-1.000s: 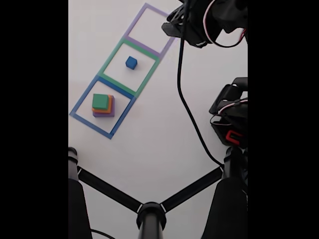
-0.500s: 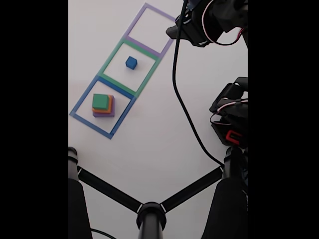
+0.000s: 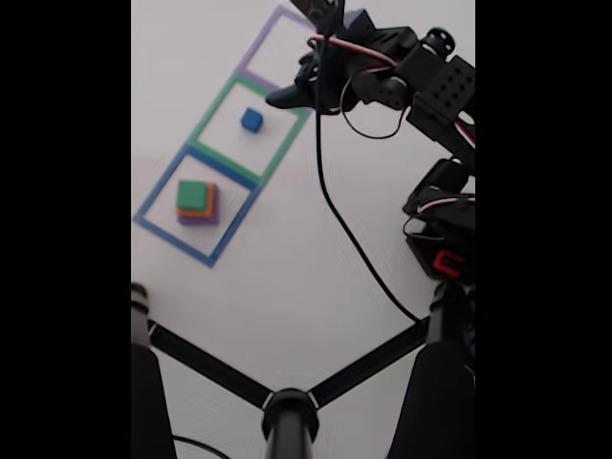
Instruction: Tower of hanoi
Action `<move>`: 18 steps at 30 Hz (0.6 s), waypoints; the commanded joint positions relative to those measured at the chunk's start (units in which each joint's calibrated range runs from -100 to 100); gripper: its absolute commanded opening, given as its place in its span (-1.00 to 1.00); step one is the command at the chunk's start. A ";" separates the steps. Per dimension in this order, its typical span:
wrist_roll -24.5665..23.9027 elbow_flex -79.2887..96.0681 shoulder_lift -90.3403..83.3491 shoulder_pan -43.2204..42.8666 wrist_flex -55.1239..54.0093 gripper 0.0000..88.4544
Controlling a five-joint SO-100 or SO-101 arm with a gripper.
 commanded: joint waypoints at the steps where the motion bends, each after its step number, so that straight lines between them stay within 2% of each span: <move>1: 0.00 13.70 1.81 -0.84 -26.67 -0.41; 8: 0.00 25.51 15.43 -3.35 -56.86 -0.40; 13: 0.00 25.88 32.02 -4.50 -77.01 -0.39; 18: 0.00 23.24 47.40 -4.42 -92.47 -0.38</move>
